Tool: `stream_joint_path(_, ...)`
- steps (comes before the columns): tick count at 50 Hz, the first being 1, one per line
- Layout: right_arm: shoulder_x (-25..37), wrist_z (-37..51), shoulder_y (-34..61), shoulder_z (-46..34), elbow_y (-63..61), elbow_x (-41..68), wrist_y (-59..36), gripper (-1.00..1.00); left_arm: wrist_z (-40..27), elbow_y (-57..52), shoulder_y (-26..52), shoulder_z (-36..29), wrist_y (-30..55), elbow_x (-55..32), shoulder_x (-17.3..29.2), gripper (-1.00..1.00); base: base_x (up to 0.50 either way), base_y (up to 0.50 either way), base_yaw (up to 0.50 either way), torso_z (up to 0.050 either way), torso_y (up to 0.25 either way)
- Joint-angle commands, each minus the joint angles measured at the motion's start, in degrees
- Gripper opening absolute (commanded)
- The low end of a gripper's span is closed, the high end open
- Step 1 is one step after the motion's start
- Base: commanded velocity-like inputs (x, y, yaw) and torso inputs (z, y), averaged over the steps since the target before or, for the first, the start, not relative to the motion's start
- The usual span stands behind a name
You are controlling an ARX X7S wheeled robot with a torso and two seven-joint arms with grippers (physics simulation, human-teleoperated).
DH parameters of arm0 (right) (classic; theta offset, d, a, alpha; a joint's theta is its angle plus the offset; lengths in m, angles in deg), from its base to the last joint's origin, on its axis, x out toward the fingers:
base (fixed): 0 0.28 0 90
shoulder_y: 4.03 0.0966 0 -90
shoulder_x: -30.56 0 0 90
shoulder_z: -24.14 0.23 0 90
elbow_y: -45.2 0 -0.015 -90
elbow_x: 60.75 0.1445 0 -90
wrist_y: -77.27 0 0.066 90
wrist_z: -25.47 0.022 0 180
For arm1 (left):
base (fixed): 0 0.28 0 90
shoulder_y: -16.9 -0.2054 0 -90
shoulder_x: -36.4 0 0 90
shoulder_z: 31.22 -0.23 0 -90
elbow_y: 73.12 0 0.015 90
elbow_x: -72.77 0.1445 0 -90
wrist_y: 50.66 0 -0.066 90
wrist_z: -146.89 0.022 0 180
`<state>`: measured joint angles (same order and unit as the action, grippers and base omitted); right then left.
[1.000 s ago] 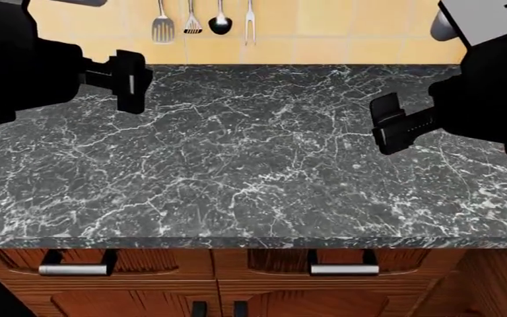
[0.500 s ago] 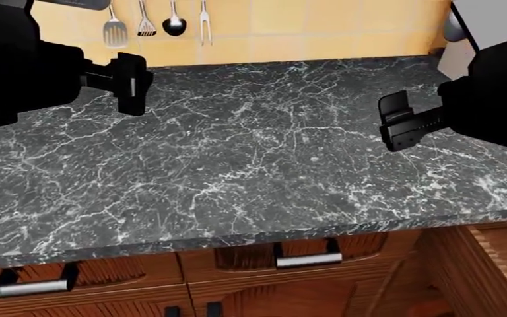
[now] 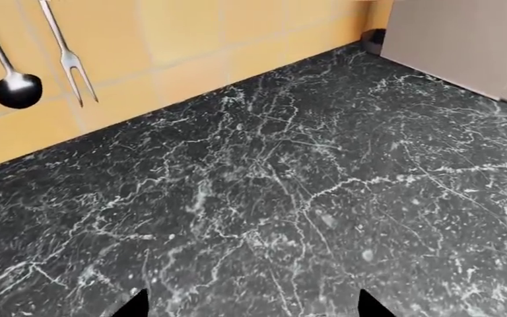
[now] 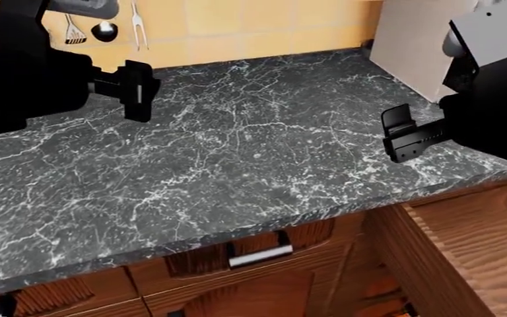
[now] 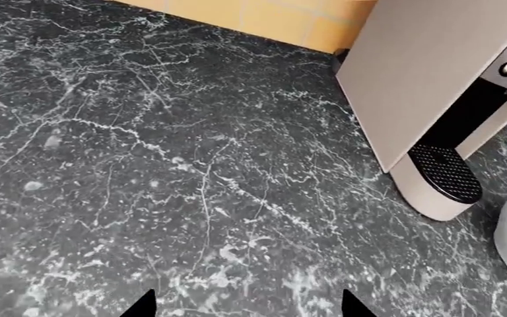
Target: Place the bar in the bowl and close the drawer.
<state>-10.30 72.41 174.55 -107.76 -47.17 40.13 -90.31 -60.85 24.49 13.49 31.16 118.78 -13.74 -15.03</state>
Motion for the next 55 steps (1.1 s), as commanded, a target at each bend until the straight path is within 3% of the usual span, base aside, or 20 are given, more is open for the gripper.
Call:
stream_joint_path(1, 0.94, -0.12, -0.77, -0.55, -0.7, 0.39, 0.06, 1.0, 0.07, 0.04, -0.33, -0.49, -0.28, -0.73, 0.12, 1.0, 0.0, 0.0, -0.5, 0.0, 0.0)
stream_joint_path(55, 2.29, 1.74, 0.83, -2.7, -1.64, 3.6, 0.05, 1.0, -1.32, -0.41, 0.39, -1.7, -1.44, -4.06, 1.13, 1.0, -0.03, 0.02, -0.5, 0.0, 0.0)
